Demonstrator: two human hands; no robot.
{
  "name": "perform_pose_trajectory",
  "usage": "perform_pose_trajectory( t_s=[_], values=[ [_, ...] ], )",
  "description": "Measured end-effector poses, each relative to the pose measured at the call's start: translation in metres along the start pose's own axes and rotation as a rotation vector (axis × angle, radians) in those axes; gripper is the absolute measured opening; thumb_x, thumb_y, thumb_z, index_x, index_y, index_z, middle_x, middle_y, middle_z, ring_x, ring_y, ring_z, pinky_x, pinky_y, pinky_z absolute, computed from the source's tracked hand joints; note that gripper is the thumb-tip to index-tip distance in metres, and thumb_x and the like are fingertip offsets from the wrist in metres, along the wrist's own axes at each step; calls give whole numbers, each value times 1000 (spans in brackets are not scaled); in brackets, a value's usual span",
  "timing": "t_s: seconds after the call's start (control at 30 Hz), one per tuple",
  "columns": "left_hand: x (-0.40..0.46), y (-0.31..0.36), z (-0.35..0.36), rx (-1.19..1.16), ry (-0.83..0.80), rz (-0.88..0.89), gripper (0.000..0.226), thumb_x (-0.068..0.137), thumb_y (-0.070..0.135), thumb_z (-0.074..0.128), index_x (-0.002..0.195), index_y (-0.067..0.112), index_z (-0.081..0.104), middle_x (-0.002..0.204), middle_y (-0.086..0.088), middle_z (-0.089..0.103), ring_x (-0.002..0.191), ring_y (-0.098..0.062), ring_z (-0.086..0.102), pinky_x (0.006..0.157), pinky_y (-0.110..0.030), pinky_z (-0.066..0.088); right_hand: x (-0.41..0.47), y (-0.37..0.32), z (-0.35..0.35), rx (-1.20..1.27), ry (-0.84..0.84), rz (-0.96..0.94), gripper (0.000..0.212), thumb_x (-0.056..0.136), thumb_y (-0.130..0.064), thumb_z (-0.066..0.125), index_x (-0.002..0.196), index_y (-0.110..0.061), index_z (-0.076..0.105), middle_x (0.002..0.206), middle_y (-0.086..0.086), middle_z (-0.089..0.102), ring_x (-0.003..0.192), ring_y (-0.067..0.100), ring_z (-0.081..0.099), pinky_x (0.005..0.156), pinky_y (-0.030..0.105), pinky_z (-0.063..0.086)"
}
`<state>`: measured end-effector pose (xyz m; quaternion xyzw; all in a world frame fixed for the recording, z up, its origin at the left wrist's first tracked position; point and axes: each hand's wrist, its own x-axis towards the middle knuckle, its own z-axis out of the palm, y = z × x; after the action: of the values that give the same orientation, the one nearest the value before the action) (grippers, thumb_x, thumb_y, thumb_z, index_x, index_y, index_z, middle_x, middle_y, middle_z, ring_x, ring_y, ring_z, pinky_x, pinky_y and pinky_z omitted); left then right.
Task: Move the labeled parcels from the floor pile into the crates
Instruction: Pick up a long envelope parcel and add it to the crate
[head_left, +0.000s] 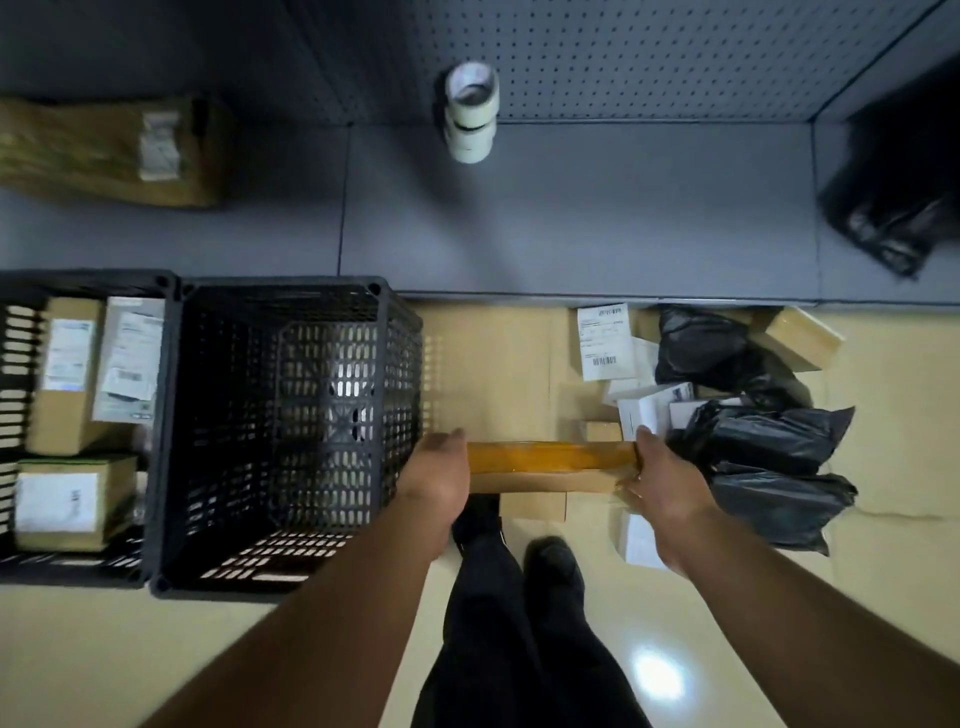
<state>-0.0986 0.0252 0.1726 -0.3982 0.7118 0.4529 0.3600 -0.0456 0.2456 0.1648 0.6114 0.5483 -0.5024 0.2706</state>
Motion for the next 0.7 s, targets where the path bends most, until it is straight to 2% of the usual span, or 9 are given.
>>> perform_pose_trajectory(
  t_s=[0.1,0.17,0.23,0.33,0.43,0.5,0.57,0.63,0.7],
  values=[
    [-27,-13,-11,13,47,-16,32,102,43,50,123,22,61,116,-16,67,115,-38,64,98,-49,51,-19,2,-5,-7,-43,-38,48,92,-64,46,120,-29,65,123,1,64,116,28,58,111,52,40],
    [-42,-27,-21,15,86,-27,23,99,44,55,114,28,63,103,-12,68,97,-34,68,82,-39,52,-33,2,-7,-37,-58,-56,44,91,-61,47,112,-29,68,122,0,63,117,28,57,111,51,39],
    [-57,-42,-31,-28,141,-12,8,97,34,61,103,33,65,100,-5,68,84,-23,65,72,-32,49,-46,3,-8,-82,-81,-99,37,91,-54,50,102,-26,70,114,0,63,109,26,59,102,47,41],
    [-75,-57,-46,-156,146,-11,20,94,15,62,97,35,64,102,4,67,87,-16,64,68,-29,48,-65,6,-3,-142,-115,-135,34,92,-52,51,86,-23,68,93,-1,68,91,18,57,85,45,32],
    [-84,-72,-67,-205,131,12,32,91,2,61,102,31,64,103,4,73,90,-12,69,71,-26,52,-79,11,11,-187,-141,-169,36,95,-56,49,93,-26,70,96,-2,73,102,23,61,95,47,38],
    [-86,-83,-83,-219,122,21,38,90,-4,61,109,29,63,108,4,74,97,-13,70,86,-32,58,-83,17,25,-187,-160,-188,36,97,-56,48,99,-26,68,99,-5,72,110,26,62,111,50,37],
    [-85,-94,-100,-242,125,11,44,89,-5,61,117,29,62,112,6,72,104,-16,69,97,-40,57,-88,26,41,-187,-196,-186,41,98,-57,45,113,-25,67,106,1,73,116,29,62,116,53,35],
    [-84,-106,-120,-255,120,10,45,89,-5,61,115,32,65,105,10,76,98,-11,72,90,-36,60,-96,36,59,-202,-244,-164,49,98,-58,42,124,-22,63,115,5,72,120,30,60,117,52,34],
    [-82,-121,-142,-267,71,41,46,90,-7,58,106,33,72,96,15,78,89,-3,74,72,-22,60,-108,48,79,-239,-247,-182,48,97,-57,45,120,-22,67,111,5,75,117,29,63,116,51,36]
  ],
)
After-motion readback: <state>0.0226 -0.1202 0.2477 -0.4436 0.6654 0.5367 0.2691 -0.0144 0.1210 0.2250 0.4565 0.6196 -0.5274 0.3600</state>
